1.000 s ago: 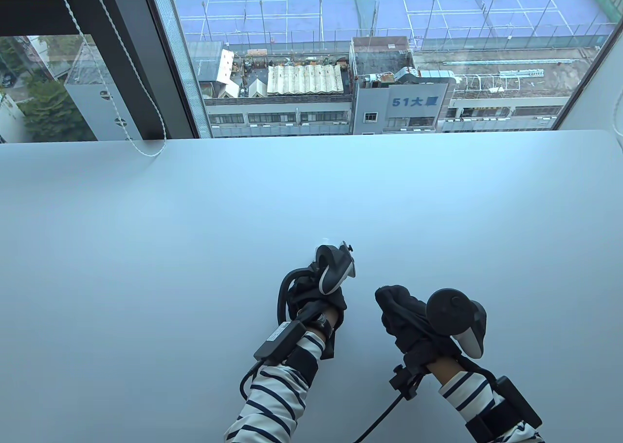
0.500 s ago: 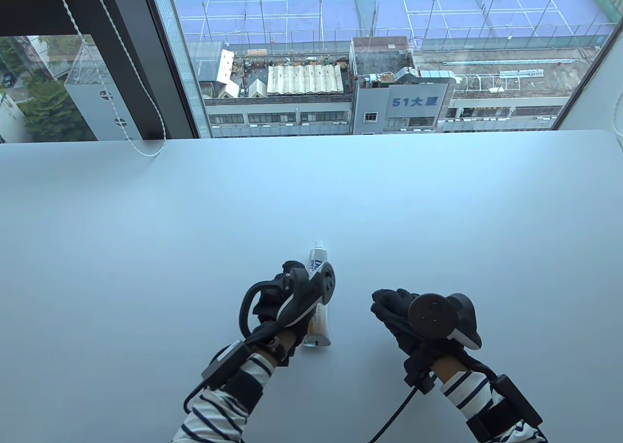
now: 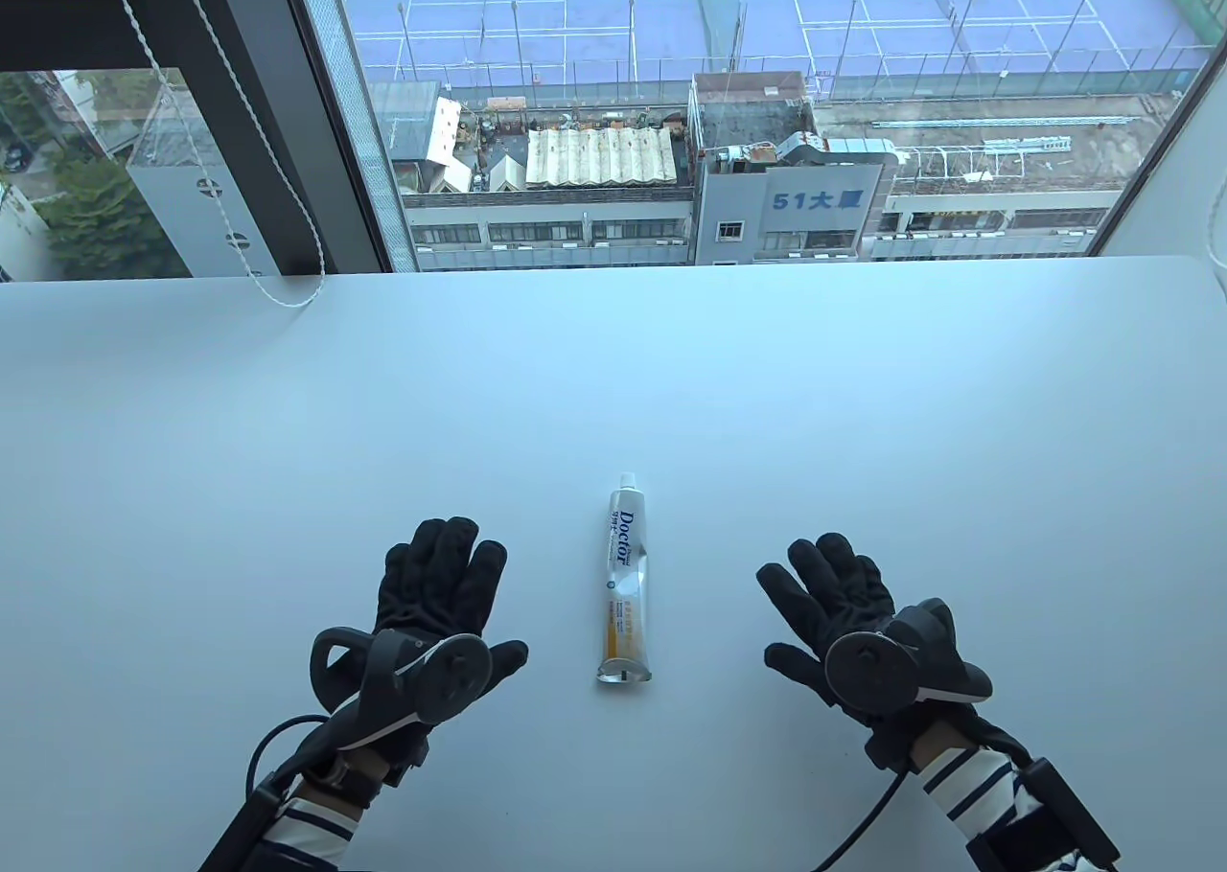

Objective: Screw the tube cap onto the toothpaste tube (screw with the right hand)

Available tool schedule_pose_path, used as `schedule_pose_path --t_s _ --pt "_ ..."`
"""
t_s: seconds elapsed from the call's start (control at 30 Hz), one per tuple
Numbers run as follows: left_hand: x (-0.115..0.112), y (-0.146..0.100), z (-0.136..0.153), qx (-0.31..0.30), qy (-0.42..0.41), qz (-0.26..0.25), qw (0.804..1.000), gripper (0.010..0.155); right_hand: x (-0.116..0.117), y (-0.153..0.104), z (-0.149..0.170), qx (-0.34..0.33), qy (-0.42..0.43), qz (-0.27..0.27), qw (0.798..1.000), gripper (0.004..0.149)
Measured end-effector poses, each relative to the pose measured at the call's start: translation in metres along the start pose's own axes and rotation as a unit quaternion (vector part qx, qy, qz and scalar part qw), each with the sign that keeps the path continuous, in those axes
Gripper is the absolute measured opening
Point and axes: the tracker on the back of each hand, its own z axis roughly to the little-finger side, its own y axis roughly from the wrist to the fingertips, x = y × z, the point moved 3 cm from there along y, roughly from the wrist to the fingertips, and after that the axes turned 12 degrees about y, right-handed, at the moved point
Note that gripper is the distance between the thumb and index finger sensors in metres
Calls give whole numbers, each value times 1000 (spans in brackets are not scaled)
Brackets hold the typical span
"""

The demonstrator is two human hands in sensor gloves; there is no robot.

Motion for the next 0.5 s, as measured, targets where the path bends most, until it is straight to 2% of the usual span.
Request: schedule_pose_path --t_s 0.17,0.3,0.5 --pt "-25 8 -5 -21 -21 61 998 91 15 4 7 28 3 -61 998 78" --pt "-39 11 -1 -13 -28 91 995 90 24 5 11 44 4 -89 995 78" --pt "-35 11 5 12 -15 67 998 91 24 5 11 43 7 -87 995 77"
